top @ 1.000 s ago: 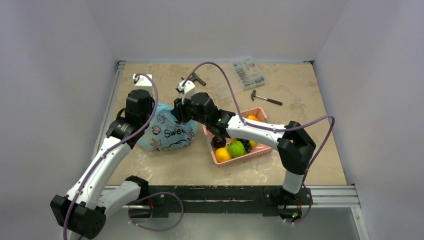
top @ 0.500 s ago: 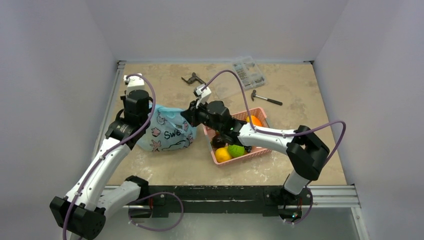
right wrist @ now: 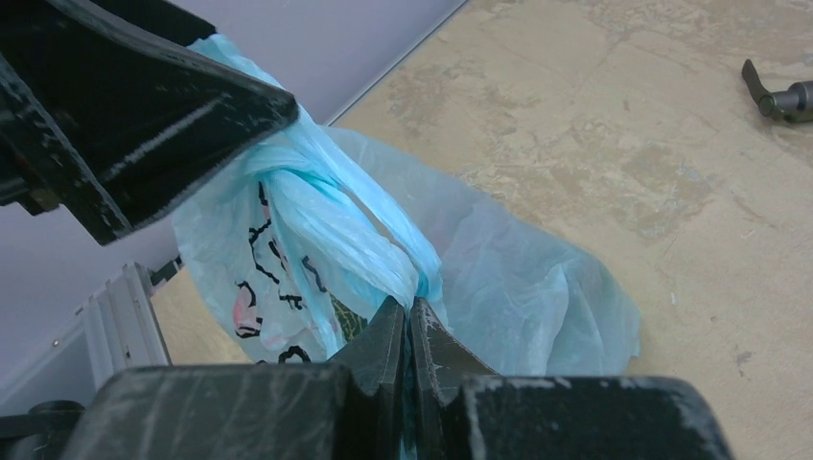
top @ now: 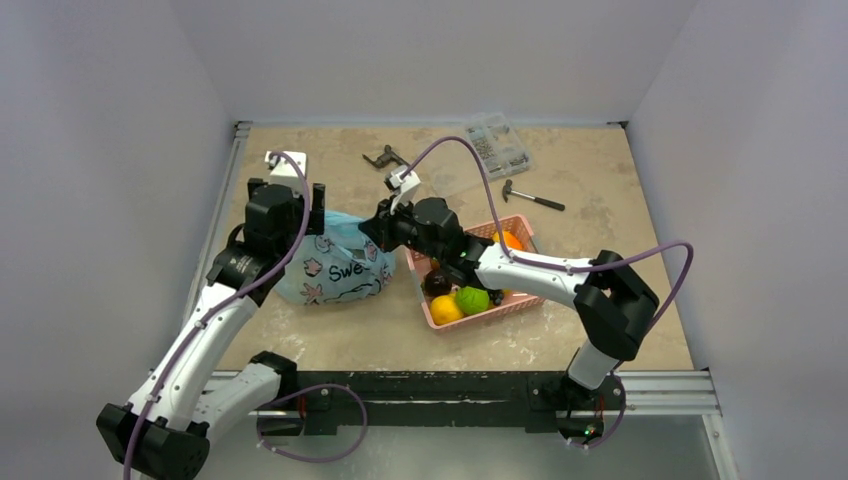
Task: Take the fake fruits out of the plastic bag
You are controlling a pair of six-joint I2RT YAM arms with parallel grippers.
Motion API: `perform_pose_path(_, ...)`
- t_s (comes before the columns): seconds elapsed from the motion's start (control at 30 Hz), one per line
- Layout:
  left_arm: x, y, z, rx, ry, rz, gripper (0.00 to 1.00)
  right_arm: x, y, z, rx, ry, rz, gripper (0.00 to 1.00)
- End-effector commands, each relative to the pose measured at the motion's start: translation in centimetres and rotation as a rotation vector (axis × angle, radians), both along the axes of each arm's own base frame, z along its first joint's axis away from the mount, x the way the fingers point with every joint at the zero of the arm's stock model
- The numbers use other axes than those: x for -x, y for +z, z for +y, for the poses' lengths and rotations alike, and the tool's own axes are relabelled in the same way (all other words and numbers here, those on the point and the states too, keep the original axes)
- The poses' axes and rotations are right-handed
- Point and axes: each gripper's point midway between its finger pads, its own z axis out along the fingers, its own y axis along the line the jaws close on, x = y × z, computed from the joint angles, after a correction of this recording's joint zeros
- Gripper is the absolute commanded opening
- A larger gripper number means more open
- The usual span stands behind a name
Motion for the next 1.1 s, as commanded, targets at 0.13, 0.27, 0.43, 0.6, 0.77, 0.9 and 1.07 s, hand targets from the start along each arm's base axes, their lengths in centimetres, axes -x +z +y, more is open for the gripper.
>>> perform_pose_path(0.13, -0.9, -0.4, -3.4, 0.031, -0.178, 0.030, 0.84, -0.1, 1.9, 0.7, -0.058, 0.016, -0.022, 0.00)
perform_pose_path(0.27, -1.3, -1.3, -3.8, 0.013, -0.192, 0.093, 0.84, -0.1, 2.0, 0.7, -0.059, 0.017, -0.022, 0.00)
perform_pose_path(0.43, -1.3, -1.1, -2.3, -0.023, -0.110, 0.093, 0.59, 0.1, 2.4, 0.5, -0.063, 0.023, -0.030, 0.00)
perform_pose_path(0.6, -0.5, 0.5, 2.4, -0.093, 0.148, 0.029, 0.21, 1.4, 2.6, -2.5, -0.272, -0.055, 0.036, 0.00)
perform_pose_path(0.77, 1.0, 2.3, 3.9, -0.062, 0.217, -0.086, 0.11, 2.5, 2.6, -1.7, -0.376, 0.025, 0.090, 0.00)
perform_pose_path(0.9, 1.5, 3.7, 3.2, -0.008, 0.150, -0.184, 0.01, 2.2, 1.2, -0.6, -0.307, 0.046, 0.096, 0.01)
perform_pose_path(1.07, 1.4, 4.0, 1.8, 0.021, 0.061, -0.206, 0.00, 1.5, 0.6, -0.9, -0.169, 0.023, 0.034, 0.19)
